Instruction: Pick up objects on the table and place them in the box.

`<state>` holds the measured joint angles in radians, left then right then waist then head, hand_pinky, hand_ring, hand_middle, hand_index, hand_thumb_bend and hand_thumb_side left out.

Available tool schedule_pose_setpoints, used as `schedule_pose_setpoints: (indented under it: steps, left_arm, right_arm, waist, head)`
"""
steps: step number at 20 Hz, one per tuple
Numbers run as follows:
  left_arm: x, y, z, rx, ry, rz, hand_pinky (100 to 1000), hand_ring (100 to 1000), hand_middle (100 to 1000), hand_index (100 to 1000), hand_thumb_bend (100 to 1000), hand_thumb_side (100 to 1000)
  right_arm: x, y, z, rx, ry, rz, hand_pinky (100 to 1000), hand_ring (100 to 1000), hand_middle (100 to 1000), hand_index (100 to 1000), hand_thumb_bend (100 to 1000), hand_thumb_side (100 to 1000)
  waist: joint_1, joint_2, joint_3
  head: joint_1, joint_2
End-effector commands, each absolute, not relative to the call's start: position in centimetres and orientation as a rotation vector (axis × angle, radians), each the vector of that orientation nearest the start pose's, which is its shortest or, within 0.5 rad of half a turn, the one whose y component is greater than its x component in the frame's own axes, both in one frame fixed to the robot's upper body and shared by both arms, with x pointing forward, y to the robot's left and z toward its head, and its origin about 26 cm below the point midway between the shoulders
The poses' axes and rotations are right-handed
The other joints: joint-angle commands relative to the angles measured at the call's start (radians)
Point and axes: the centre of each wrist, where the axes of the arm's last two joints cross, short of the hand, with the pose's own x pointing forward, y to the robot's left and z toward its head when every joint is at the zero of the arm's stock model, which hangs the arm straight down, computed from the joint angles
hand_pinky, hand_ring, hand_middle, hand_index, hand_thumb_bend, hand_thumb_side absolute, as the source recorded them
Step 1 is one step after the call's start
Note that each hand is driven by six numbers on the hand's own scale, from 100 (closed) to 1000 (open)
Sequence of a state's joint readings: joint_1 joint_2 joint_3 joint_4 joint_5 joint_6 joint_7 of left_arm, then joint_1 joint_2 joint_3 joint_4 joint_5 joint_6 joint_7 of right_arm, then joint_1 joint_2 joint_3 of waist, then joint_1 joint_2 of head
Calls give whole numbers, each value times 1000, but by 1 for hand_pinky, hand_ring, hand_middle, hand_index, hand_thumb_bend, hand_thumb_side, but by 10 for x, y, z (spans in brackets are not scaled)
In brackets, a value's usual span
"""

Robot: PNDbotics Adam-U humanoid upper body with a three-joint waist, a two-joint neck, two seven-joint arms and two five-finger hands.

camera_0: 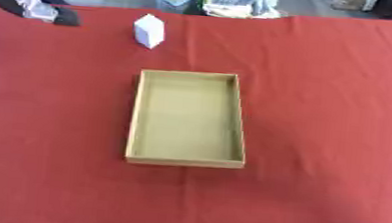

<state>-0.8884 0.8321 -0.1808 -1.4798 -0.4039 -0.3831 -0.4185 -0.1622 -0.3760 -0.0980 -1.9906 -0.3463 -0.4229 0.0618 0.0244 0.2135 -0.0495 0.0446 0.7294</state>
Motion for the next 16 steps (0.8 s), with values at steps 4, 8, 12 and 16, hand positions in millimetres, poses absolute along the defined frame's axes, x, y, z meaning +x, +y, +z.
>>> schedule_pose_setpoints:
  steps: [4, 8, 12, 16]
  left_arm:
    - [419, 309, 354, -1264, 2440, 2247, 767, 800, 783, 845, 704, 483]
    - [444, 299, 347, -1347, 2371, 2322, 770, 798, 784, 844, 711, 493]
    - [465, 294, 335, -1425, 2346, 2366, 768, 794, 780, 841, 693, 494]
    - [479, 297, 322, -1518, 2348, 2389, 764, 785, 774, 838, 675, 492]
  right_arm:
    - [283, -308, 181, 116, -2573, 254, 753, 782, 842, 937, 100, 706]
    - [283, -308, 180, 123, -2570, 259, 753, 782, 843, 938, 100, 705]
    - [283, -307, 181, 130, -2573, 263, 753, 782, 843, 938, 100, 706]
    - [284, -306, 181, 138, -2574, 267, 754, 783, 843, 938, 100, 707]
  waist:
    - [4, -25, -4]
    - [6, -25, -12]
    - [8, -22, -27]
    - [11, -16, -45]
  head:
    - [3, 9]
    - [7, 10]
    - [13, 8]
    - [19, 6]
